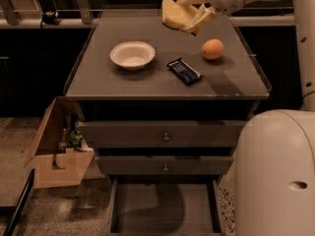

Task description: Place sponge into bottom drawer

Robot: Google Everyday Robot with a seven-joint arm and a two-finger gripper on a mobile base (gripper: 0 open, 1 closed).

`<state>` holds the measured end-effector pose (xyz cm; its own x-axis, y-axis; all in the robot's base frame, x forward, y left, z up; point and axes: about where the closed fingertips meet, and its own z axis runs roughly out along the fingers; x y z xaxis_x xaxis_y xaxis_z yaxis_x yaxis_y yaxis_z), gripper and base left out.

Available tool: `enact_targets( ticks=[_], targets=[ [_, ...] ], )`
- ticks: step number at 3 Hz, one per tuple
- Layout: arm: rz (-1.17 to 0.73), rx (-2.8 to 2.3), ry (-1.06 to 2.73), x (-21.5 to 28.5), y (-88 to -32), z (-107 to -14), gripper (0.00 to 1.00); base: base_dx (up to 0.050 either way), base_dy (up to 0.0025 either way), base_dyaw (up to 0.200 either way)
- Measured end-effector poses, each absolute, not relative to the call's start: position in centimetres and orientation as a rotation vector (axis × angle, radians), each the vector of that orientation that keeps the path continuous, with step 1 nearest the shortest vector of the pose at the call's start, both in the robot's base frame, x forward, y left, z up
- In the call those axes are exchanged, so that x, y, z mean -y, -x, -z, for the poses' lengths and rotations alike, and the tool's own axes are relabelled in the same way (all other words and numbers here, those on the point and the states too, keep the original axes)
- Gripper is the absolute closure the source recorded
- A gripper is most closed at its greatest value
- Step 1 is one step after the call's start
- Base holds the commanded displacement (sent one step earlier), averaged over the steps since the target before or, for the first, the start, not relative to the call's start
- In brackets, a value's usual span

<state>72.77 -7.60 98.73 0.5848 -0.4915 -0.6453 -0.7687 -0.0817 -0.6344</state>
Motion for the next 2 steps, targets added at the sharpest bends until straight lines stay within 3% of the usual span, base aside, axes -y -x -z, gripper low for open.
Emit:
enact_targets(
  ticks=[2],
  targets=[
    [-0.258,-1.067,1.603,9.2,-71.8,-99.8,1.00,0.000,0.00000,0.000]
  ],
)
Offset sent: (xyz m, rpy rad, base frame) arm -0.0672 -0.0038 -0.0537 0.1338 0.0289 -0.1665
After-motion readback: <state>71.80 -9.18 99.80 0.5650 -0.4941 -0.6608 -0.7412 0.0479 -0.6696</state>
